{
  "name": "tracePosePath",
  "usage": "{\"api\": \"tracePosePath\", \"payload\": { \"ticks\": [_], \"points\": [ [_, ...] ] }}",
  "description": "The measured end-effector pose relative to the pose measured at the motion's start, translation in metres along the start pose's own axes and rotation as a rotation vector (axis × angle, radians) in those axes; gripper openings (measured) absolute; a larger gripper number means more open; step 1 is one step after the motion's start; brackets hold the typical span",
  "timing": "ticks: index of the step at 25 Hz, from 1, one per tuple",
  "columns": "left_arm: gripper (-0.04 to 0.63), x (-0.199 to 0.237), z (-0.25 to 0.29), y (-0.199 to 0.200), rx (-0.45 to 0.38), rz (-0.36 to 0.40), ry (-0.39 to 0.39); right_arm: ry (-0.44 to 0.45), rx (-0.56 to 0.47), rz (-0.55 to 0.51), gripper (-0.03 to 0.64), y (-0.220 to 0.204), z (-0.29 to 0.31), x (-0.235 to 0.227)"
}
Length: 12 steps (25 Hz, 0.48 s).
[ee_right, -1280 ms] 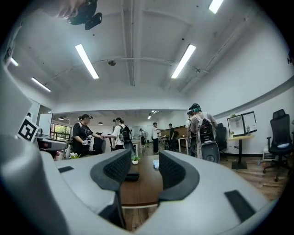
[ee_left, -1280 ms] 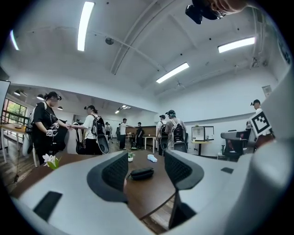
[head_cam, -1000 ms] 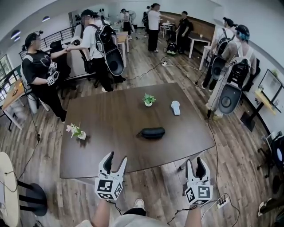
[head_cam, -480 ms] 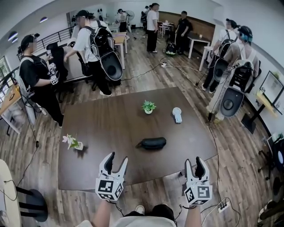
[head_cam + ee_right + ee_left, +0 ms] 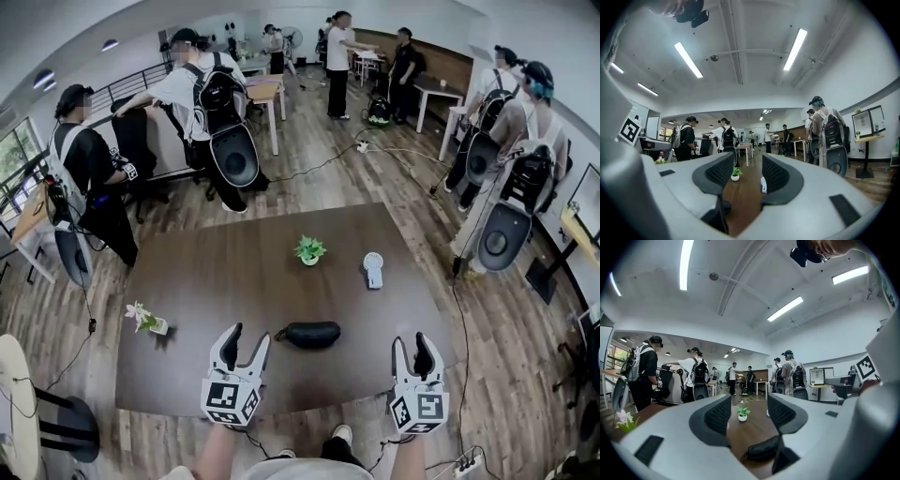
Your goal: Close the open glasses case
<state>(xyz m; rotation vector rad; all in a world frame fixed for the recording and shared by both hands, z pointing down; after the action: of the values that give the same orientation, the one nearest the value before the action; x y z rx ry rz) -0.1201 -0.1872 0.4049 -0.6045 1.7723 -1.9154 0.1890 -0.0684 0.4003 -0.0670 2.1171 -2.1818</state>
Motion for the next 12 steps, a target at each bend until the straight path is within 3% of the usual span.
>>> {"api": "tracePosePath", "payload": {
  "ticks": [12],
  "points": [
    [0.247, -0.043, 0.045, 0.014, -0.012, -0.023, 0.141, 0.096, -0.022, -0.002, 0.195, 0.006, 0.044, -0.090]
  ]
}}
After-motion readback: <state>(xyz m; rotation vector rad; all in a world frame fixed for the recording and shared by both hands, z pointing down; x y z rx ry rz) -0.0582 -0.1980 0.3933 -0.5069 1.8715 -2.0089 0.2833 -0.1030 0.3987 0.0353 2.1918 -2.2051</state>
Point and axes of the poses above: the fingertips, and each gripper's own axes: z forward along the fingers, x to its left, y out of its top, the point moved 2 cm from there along -z, backward along the fingers, and after that the axes turned 3 degrees about x, right-handed, at the moved point
